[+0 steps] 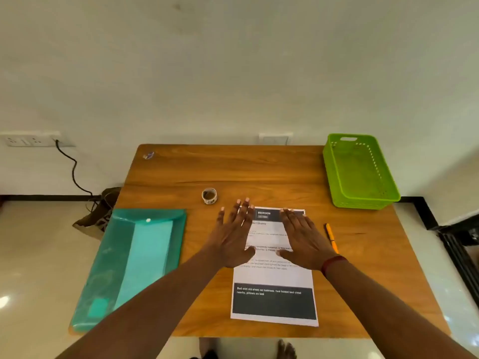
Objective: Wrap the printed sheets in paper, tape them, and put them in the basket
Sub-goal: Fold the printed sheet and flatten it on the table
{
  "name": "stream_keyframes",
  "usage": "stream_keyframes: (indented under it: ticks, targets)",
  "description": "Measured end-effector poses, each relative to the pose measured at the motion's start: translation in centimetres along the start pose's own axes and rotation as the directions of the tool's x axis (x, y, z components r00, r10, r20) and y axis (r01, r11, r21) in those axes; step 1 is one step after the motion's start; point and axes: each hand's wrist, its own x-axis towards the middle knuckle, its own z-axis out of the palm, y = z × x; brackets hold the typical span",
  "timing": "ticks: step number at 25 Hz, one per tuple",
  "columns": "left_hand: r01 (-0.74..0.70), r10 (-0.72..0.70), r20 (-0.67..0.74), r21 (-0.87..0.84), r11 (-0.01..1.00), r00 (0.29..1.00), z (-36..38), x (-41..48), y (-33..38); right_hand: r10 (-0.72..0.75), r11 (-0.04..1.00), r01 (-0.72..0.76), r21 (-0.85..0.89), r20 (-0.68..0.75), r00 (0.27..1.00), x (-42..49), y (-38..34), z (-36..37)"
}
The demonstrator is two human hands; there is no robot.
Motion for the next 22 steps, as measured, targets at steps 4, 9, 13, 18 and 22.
stream_keyframes:
  ticks: [4, 9, 13, 18, 22]
  targets:
    - [-0.012, 0.011, 0.033, 0.023, 1.0, 0.999, 2.7, 2.6, -2.3, 0.011, 0.999, -0.012, 0.032, 0.018, 1.0, 2.1, 2.4, 2.6]
    - [-0.035, 0.035, 0.005, -0.001, 0.999, 0.999, 4.5, 4.2, -3.3, -0.067, 0.998, 0.068, 0.018, -0.015, 0.998, 3.6, 4.0, 4.6]
    - [-0.074, 0.074, -0.013, 0.019, 0.997, 0.997, 5.7, 4.9, -2.9, -0.076, 0.997, 0.076, 0.0, -0.045, 0.996, 4.2, 4.3, 5.2]
    - [-0.094, 0.096, -0.03, 0.073, 0.993, 0.995, 7.1, 5.6, -1.7, -0.054, 0.998, 0.053, -0.033, -0.048, 0.997, 5.0, 4.4, 5.8]
    - [-0.039, 0.041, -0.036, 0.066, 0.997, 0.999, 7.6, 5.9, -1.4, -0.031, 0.998, 0.029, -0.052, -0.032, 0.999, 5.3, 3.9, 5.9]
